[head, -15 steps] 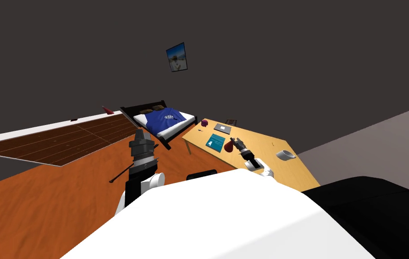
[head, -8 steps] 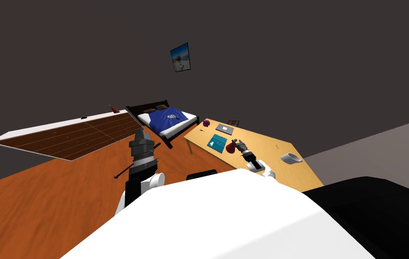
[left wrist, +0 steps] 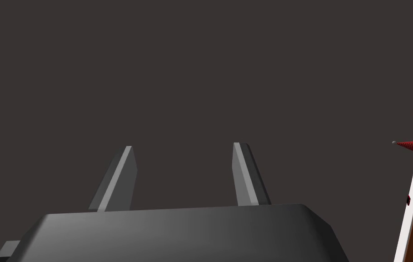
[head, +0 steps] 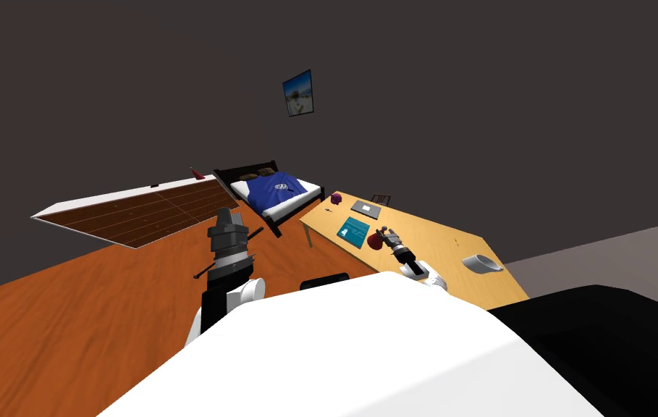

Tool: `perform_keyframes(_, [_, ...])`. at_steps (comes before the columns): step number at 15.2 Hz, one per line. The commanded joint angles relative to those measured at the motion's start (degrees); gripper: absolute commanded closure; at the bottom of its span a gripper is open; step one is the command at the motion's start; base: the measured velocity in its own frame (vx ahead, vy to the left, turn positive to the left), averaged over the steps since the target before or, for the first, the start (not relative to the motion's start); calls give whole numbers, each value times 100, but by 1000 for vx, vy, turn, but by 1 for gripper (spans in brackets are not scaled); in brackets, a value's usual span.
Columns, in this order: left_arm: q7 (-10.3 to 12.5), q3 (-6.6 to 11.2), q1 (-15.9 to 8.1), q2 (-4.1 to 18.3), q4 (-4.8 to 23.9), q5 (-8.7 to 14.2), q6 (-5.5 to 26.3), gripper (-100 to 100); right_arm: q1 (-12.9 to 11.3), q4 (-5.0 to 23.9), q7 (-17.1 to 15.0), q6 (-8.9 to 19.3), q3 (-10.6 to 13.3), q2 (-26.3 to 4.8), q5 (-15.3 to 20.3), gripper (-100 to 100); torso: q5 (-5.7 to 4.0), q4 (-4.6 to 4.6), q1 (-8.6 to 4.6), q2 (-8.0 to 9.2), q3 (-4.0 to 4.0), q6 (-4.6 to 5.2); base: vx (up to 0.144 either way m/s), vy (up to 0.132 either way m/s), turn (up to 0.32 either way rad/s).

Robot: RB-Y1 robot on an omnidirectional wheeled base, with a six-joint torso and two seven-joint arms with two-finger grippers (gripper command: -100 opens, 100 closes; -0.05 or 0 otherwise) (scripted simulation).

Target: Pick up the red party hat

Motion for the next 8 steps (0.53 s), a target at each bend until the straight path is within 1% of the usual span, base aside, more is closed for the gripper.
perform_keyframes(1, [0, 0, 0, 0, 0, 0, 0, 0, -38, 267, 172, -38, -36, -8, 21, -100, 0, 0, 0, 0, 0, 0, 14, 7, 79])
perform_keyframes(2, [0, 0, 0, 0, 0, 0, 0, 0, -78, 413, 347, -62, -76, -11, 46, -100, 0, 0, 0, 0, 0, 1, 13, 8, 82])
perform_keyframes(3, [0, 0, 0, 0, 0, 0, 0, 0, -78, 490, 347, -62, -76, -11, 46, -100, 0, 0, 0, 0, 0, 0, 12, 7, 77])
perform_keyframes(5, [0, 0, 0, 0, 0, 0, 0, 0, -150, 878, 651, -105, -150, -10, 90, -100, 0, 0, -1, 1, 0, 0, 12, 8, 132])
perform_keyframes(6, [0, 0, 0, 0, 0, 0, 0, 0, -150, 898, 665, -105, -150, -10, 90, -100, 0, 0, 0, 0, 0, -1, 15, 7, 101])
perform_keyframes(7, [0, 0, 0, 0, 0, 0, 0, 0, -183, 1081, 808, -124, -182, -6, 110, -100, 0, 0, 0, 0, 0, 1, 16, 7, 88])
perform_keyframes(8, [0, 0, 0, 0, 0, 0, 0, 0, -183, 1081, 808, -124, -182, -6, 110, -100, 0, 0, 0, 0, 0, 1, 12, 6, 56])
